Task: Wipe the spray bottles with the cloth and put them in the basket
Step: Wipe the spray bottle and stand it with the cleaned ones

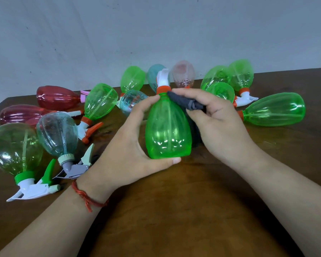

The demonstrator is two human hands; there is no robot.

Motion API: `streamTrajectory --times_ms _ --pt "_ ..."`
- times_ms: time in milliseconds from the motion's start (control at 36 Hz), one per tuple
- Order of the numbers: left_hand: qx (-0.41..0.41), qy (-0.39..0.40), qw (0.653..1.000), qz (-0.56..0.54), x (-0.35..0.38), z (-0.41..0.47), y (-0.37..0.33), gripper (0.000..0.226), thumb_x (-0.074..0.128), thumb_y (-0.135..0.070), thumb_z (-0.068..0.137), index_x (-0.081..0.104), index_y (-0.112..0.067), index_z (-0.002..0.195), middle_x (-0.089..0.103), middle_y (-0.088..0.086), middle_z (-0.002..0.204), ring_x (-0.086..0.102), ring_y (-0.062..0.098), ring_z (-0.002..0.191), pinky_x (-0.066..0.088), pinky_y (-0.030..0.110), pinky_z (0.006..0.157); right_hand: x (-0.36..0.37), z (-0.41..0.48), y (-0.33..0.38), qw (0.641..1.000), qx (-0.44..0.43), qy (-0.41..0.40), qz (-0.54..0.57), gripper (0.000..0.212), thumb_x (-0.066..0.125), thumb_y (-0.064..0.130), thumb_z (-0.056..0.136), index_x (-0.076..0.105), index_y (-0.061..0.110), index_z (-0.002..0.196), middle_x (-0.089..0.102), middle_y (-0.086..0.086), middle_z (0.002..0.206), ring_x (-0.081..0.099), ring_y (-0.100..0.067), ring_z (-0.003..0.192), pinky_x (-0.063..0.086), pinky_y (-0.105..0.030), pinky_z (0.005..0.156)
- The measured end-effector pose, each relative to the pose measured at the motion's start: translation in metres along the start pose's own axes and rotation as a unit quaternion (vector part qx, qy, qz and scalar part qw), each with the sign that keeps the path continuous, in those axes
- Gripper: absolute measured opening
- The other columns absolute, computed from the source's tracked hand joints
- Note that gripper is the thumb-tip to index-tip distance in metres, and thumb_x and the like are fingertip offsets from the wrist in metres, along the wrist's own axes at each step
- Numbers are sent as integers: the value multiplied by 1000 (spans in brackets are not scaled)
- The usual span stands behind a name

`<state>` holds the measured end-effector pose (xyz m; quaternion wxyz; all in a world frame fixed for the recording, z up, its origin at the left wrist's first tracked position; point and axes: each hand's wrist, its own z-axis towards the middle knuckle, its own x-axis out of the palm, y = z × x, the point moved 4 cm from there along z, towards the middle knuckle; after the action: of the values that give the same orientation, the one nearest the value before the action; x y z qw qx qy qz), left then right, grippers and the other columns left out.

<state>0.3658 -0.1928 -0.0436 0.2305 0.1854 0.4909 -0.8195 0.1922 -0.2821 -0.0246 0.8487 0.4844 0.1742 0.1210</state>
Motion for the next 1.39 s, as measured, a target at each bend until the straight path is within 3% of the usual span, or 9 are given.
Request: streamTrajectory --times_ms 111,250,361,528,833,972,1139,1278,1389 --pt "4 4 1000 11 3 -1 3 115 100 -24 72 31 -18 163 48 -5 157 51 22 148 44 46 121 0 -2 -5 995 -38 -1 -90 40 53 -7 100 70 21 124 73 13 117 67 -12 117 52 -40 105" --pt "-9 -19 1000 -3 3 1 9 115 101 -23 72 33 -21 164 49 -8 158 50 22 148 45 48 120 3 -6 -4 993 -66 5 -98 43 56 -9 99 75 18 127 73 11 127 65 -6 126 48 -27 111" --pt "-41 -53 998 2 -2 2 22 116 103 -30 71 34 -30 164 50 -7 159 51 20 148 45 48 120 10 -10 -6 982 -108 40 -151 57 54 -20 90 75 15 130 68 4 140 57 -6 137 42 -29 120" --pt "-79 -121 989 -12 -9 3 33 116 101 -47 66 36 -37 161 56 -5 155 57 19 142 48 47 118 10 -12 -2 978 -119 49 -161 57 53 -13 86 77 20 127 68 7 139 58 1 134 40 -20 117" --pt "-79 -171 982 -8 -22 7 40 115 101 -55 67 34 -45 160 58 1 155 60 27 140 49 52 116 11 -17 4 970 -162 57 -171 57 57 -19 82 81 17 119 70 5 137 61 0 132 44 -23 115" --pt "-76 -150 986 -5 -22 6 40 117 103 -50 66 34 -46 161 56 2 155 59 27 142 49 52 116 13 -14 -1 980 -122 55 -148 62 53 -16 84 77 21 126 67 11 140 56 2 136 39 -21 118" --pt "-27 -96 995 27 -15 5 30 116 101 -40 70 34 -31 164 48 -4 160 49 26 150 44 54 120 9 -10 -7 993 -67 40 -86 51 55 -13 97 75 22 129 69 10 138 58 -3 136 42 -38 122" --pt "-6 -57 998 30 -9 3 19 114 102 -30 72 35 -25 165 45 -3 158 47 26 150 43 52 121 5 -7 -8 998 -24 26 -47 39 57 0 105 74 23 132 72 14 132 61 0 130 47 -35 117" --pt "21 -17 998 56 -4 1 8 114 101 -28 73 35 -19 165 45 -1 158 46 25 151 42 51 122 2 -2 -8 999 -14 22 -34 40 56 -2 105 73 19 134 72 12 133 62 -3 130 47 -37 117"
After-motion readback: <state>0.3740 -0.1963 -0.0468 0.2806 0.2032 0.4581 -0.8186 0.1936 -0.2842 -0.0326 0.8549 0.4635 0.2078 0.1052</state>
